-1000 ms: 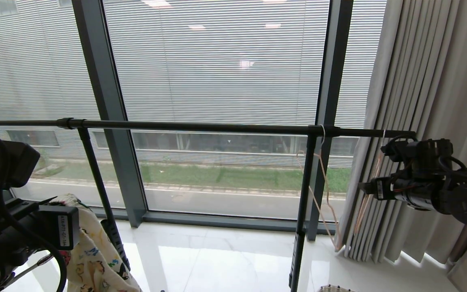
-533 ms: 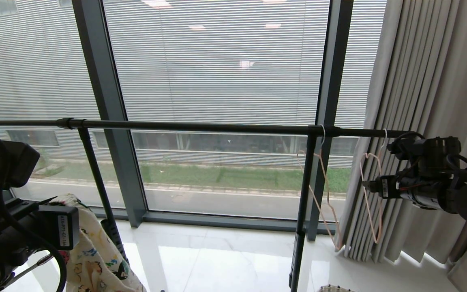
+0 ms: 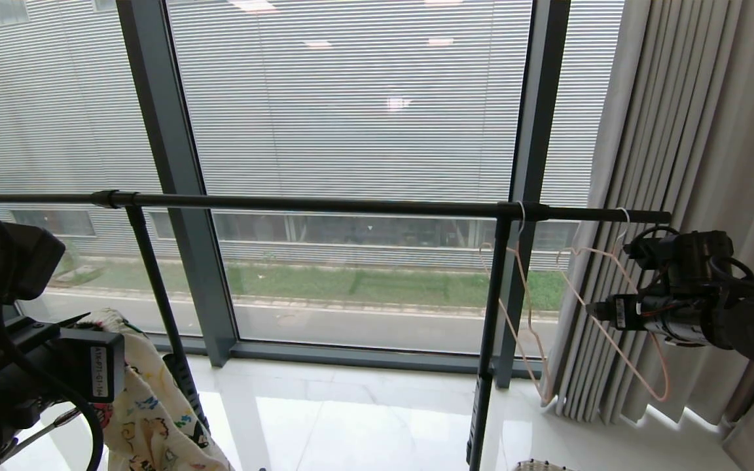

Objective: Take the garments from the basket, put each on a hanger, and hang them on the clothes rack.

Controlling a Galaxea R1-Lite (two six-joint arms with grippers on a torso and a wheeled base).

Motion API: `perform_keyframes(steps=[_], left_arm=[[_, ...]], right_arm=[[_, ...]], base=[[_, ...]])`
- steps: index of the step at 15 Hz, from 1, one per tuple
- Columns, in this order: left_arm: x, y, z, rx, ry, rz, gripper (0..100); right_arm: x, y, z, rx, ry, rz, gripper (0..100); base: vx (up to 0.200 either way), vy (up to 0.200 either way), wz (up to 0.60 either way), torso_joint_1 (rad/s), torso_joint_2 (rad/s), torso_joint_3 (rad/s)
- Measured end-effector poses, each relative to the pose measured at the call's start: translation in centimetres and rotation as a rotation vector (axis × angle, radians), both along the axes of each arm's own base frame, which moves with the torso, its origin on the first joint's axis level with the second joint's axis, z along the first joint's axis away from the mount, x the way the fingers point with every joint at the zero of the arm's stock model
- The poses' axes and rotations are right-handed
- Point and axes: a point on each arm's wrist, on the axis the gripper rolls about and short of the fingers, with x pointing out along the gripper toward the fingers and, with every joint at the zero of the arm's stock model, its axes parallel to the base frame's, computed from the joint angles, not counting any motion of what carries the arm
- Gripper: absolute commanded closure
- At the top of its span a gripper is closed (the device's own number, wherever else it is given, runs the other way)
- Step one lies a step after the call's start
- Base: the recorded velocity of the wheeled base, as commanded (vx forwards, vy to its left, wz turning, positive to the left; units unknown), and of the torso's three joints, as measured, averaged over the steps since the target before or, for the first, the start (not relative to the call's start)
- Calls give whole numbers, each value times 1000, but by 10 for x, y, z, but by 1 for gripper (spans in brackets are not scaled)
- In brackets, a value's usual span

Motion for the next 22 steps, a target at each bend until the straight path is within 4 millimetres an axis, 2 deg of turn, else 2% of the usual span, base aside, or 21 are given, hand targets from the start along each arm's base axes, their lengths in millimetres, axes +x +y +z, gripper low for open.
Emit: perform_keyframes(steps=[7,14,18,22], left_arm=[[1,0,5,2,-31,-6,100],[0,0,6,0,-36,-5,100],[-3,2,7,-3,-43,-6,100],[-6,3,5,6,-41,-8,100]], right_arm=[[6,-1,-11,0,21,-8,100],[6,-1,-6,58,-23,-43,100],[-4,-2,11,94,-73,-57,100],[-30,-4,21,86,-89,-47,100]], base=[[0,0,0,0,0,0],[0,0,0,0,0,0],[0,0,0,0,0,0],[0,0,0,0,0,0]])
